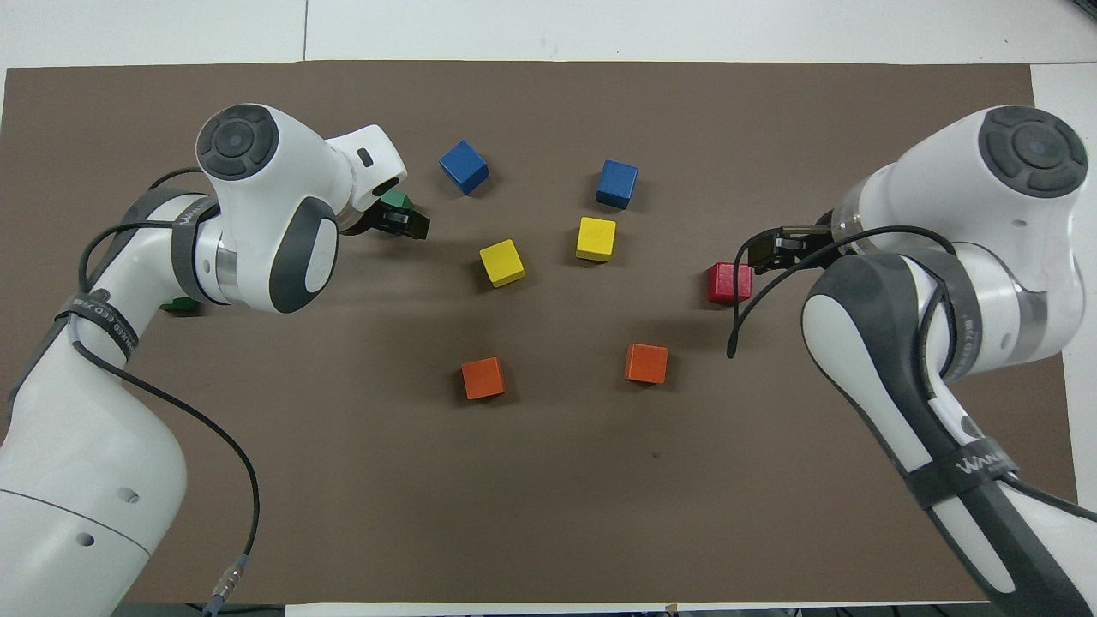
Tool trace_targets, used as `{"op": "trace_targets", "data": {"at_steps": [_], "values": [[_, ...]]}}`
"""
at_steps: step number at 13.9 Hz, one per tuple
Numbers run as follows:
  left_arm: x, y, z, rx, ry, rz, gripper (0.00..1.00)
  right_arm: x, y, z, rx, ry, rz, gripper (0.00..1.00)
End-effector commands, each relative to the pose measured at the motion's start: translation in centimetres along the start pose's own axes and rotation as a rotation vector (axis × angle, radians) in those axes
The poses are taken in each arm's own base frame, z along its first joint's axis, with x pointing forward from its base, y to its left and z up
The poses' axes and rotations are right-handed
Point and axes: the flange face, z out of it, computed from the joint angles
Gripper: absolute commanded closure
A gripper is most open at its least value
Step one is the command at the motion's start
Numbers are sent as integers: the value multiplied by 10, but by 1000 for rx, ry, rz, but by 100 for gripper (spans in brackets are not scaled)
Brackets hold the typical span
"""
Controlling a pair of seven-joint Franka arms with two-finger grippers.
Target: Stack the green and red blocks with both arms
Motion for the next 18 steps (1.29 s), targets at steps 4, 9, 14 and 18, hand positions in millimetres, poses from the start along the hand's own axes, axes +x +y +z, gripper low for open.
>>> {"op": "trace_targets", "data": {"at_steps": [4, 9, 14, 18], "values": [[18, -1, 13, 46, 22, 32, 0, 14, -36, 41, -57, 44, -100, 0], [17, -9, 35, 60, 76, 30, 0, 6, -17, 74, -50, 47, -75, 0], [16, -11, 52, 79, 70, 40, 12, -7, -12, 105, -29, 51, -47, 0], [13, -16, 52, 86, 41, 35, 100, -8, -18, 112, -13, 56, -33, 0]]}}
